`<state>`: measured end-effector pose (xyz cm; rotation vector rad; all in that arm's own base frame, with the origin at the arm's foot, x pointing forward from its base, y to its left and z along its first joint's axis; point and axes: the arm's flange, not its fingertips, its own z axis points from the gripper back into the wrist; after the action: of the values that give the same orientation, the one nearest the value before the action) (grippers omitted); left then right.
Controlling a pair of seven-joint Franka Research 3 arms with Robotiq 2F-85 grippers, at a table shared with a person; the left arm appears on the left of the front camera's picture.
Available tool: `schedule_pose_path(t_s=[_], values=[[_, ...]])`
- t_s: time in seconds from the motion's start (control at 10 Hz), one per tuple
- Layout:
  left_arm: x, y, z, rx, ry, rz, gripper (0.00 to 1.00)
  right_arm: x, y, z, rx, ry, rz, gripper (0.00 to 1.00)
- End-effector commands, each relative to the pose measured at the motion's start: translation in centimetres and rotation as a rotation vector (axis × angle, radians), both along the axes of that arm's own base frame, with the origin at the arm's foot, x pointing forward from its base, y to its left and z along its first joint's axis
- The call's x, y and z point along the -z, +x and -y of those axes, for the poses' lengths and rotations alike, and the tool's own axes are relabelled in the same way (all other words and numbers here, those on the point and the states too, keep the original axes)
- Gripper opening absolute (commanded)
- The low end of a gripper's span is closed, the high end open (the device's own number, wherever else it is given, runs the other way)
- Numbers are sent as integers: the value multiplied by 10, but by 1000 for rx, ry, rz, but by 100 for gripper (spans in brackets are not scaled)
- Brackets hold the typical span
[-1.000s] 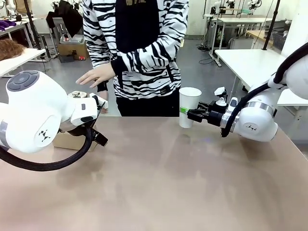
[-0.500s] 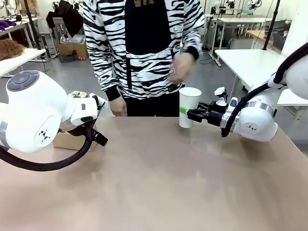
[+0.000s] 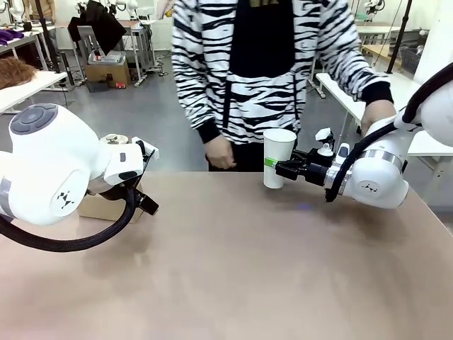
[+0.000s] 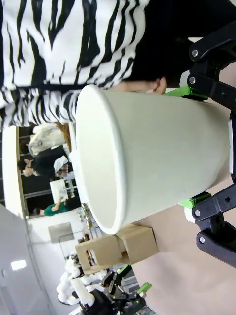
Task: Pour a drink into a cup and package it in a carrier.
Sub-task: When a person places the Paper Cup Lid on the 600 ml Paper Cup , lift the 600 ml Paper Cup.
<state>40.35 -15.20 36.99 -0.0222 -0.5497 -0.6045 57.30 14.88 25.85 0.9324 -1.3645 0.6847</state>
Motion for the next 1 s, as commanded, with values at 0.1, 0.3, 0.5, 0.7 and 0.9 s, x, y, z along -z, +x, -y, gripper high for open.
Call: schedule_pose_path(t_s=[0.1, 0.3, 0.5, 0.7, 0.9], values=[[0, 0, 0, 1, -2, 0, 100, -5, -3, 0, -3, 2, -4, 80], [0, 0, 0, 1, -2, 0, 100, -5, -3, 0, -3, 2, -4, 80], [0, 0, 0, 1, -2, 0, 100, -5, -3, 0, -3, 2, -4, 80], [0, 0, 0, 1, -2, 0, 100, -5, -3, 0, -3, 2, -4, 80], [0, 0, 0, 1, -2, 0, 100, -5, -3, 0, -3, 2, -4, 80]])
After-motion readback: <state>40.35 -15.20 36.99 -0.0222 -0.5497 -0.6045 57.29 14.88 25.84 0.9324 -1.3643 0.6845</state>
